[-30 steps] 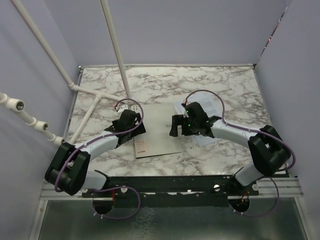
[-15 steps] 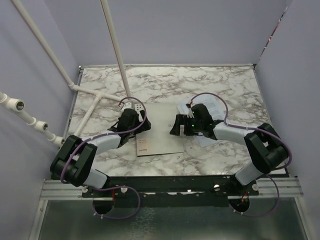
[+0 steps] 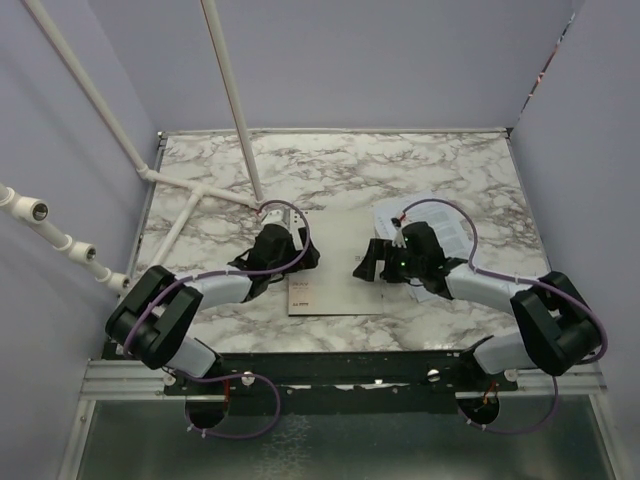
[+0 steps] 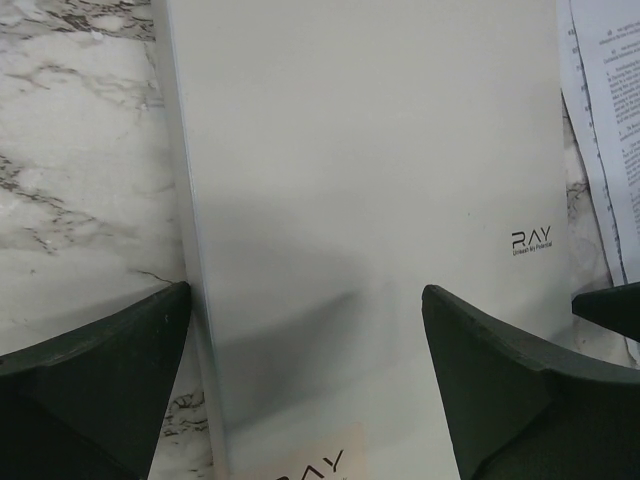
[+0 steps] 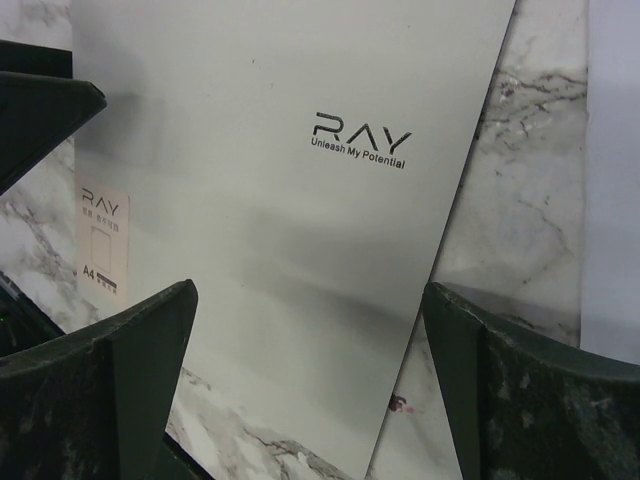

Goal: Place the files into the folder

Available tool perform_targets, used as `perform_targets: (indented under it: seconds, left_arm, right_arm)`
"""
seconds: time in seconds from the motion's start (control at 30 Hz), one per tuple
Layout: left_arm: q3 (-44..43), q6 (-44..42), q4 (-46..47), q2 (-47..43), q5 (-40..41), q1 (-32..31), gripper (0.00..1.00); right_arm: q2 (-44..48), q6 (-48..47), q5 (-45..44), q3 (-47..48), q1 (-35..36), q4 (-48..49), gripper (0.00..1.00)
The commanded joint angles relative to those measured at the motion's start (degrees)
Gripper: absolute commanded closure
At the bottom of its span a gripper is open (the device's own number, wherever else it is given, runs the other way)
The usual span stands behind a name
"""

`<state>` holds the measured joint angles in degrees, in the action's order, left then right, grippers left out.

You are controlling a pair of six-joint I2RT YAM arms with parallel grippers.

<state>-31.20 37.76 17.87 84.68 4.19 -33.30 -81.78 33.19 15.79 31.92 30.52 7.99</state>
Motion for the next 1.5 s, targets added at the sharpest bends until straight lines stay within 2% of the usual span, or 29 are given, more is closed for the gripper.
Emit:
perform_targets:
  seconds: [0.0, 0.3, 0.6, 0.8, 1.03, 1.27, 1.47]
  left_arm:
    - [3.2, 3.4, -3.3, -1.0, -4.2, -2.4, 0.01]
    - [6.5, 7.6, -4.7, -4.9, -5.7, -2.4, 0.01]
    - [8.1, 8.7, -3.7, -4.7, -6.3, -2.3, 0.01]
    - [9.0, 9.6, -3.4, -5.3, -5.7, -2.3, 0.01]
    - [9.8, 11.1, -2.8, -5.6, -5.9, -2.3, 0.01]
    - [12.6, 15.2, 3.0, -7.7, -8.7, -2.3, 0.01]
    - [13.7, 16.7, 4.8, -13.0, -9.0, -2.2, 0.01]
  right_arm:
    - [3.0, 2.3, 0.5, -5.2, 0.1, -2.5, 0.0]
    - [8.4, 6.0, 5.8, -9.2, 0.0, 4.4, 0.01]
    - [15.2, 11.7, 13.6, -12.9, 0.1, 13.7, 0.02]
    - [20.3, 14.7, 14.1, -14.3, 0.0, 17.0, 0.02]
    - [21.6, 17.1, 13.6, -15.2, 0.0, 20.2, 0.02]
    - [21.5, 21.3, 15.0, -16.9, 0.1, 30.3, 0.02]
    - [20.1, 24.9, 15.9, -18.6, 0.0, 38.9, 0.02]
